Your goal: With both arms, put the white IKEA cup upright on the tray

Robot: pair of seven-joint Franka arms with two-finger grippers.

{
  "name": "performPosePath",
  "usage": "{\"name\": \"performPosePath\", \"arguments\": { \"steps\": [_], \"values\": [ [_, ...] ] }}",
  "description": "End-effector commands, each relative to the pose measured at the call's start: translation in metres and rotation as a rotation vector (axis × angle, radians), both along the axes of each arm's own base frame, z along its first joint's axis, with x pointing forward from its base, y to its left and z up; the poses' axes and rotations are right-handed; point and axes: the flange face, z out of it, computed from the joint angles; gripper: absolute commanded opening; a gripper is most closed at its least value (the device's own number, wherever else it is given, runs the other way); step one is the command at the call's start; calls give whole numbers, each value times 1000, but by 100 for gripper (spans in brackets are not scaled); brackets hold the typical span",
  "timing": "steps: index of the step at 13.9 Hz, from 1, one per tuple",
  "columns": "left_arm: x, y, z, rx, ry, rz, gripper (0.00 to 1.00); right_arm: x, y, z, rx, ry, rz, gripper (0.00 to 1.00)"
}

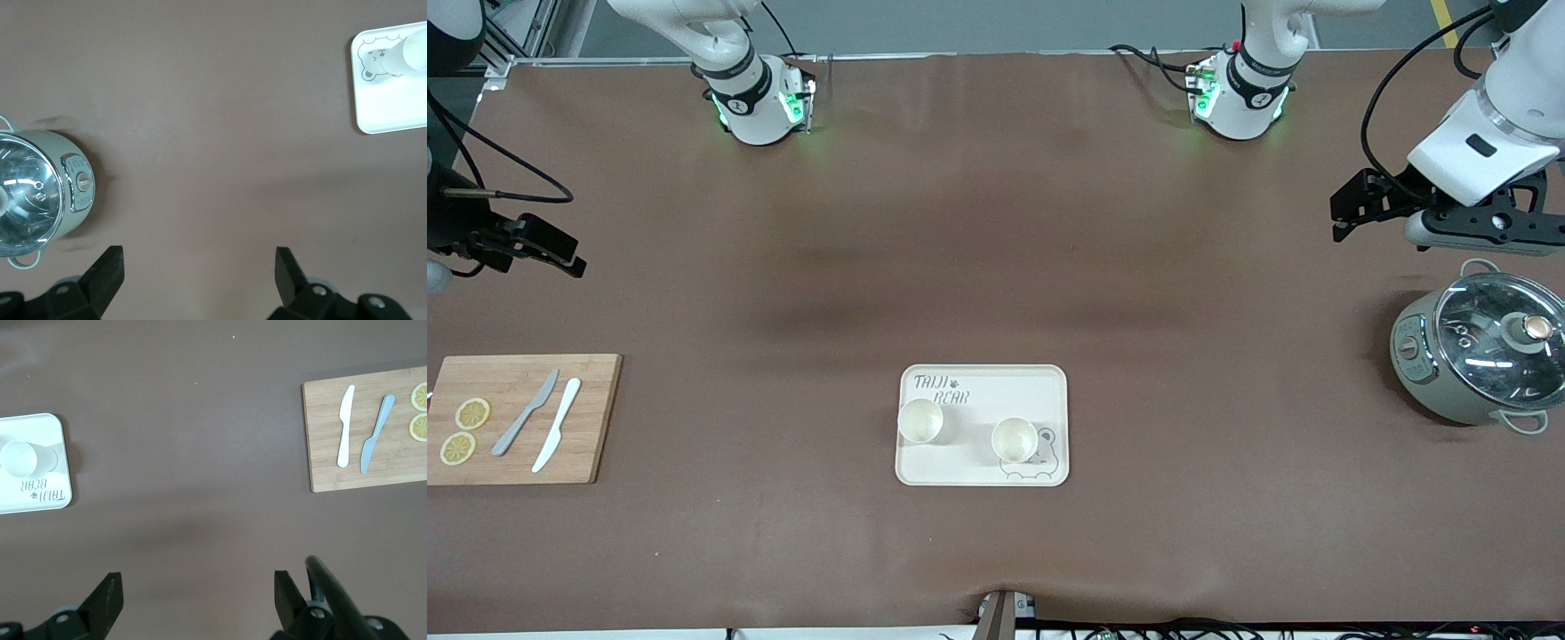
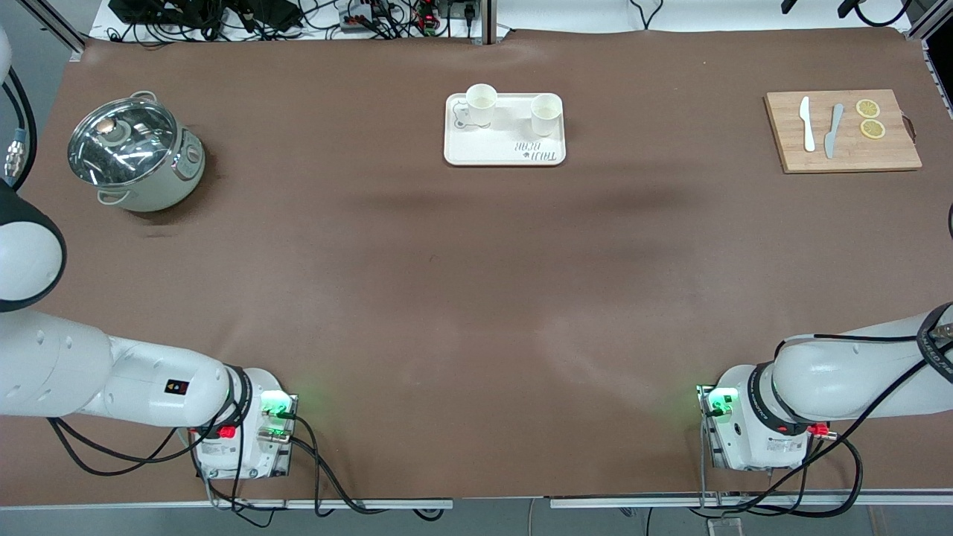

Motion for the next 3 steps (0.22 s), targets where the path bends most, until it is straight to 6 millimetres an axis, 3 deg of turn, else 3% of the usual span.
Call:
{"name": "performPosePath", "arguments": {
  "steps": [1,3],
  "values": [
    [-1,4,6,18,-4,-7,100,-9,0,4,-10,-11,11,100],
    [0,6,4,19,-1,-1,100,-9,0,4,-10,-12,11,100]
  ]
}}
